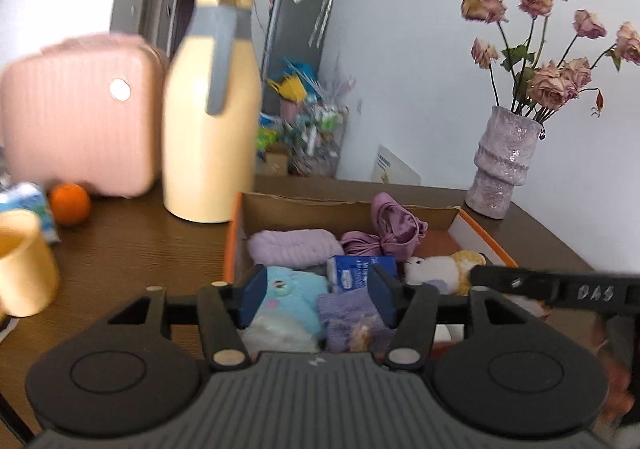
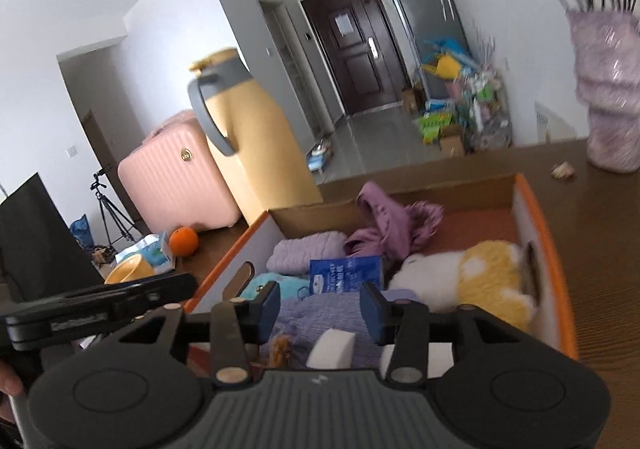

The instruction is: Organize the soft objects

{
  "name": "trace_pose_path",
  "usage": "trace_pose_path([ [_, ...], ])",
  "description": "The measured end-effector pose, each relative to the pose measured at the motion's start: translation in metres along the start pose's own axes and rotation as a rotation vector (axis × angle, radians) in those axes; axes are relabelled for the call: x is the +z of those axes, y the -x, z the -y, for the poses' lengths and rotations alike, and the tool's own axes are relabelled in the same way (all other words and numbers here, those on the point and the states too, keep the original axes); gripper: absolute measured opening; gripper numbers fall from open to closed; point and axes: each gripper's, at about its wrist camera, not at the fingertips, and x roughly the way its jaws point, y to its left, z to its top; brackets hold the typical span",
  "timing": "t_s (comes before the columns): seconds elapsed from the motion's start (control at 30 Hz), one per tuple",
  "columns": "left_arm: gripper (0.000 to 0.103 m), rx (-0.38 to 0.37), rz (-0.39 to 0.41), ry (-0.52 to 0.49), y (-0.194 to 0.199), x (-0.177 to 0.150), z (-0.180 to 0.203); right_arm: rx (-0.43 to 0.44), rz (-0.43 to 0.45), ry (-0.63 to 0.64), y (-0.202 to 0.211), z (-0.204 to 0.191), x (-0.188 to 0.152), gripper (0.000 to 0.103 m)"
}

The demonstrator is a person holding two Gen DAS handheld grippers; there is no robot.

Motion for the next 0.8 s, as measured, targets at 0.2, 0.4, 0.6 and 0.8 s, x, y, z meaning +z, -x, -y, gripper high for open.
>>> trace_pose_path([
  [0.2, 0.072, 0.045, 0.094, -0.015, 0.064, -0.034, 0.003, -0.064, 0.021, 0.040, 0.051, -0.010, -0.015, 0.050],
  [0.4, 0.077, 0.092, 0.161, -0.048, 0.118, -0.055, 0.011, -0.155, 0.110, 0.113, 0.106, -0.042, -0.050, 0.055],
  [0.6, 0.084, 0.111, 0.262, -0.088, 0.184, -0.095, 0.029, -0.277, 0.294, 0.216, 0.173, -0.076, -0.099, 0.072],
  [0.8, 0.089, 0.138, 0.301, -0.084, 0.235, -0.137, 0.041, -0.329, 0.372, 0.272, 0.223, -0.099, -0.160, 0.084],
])
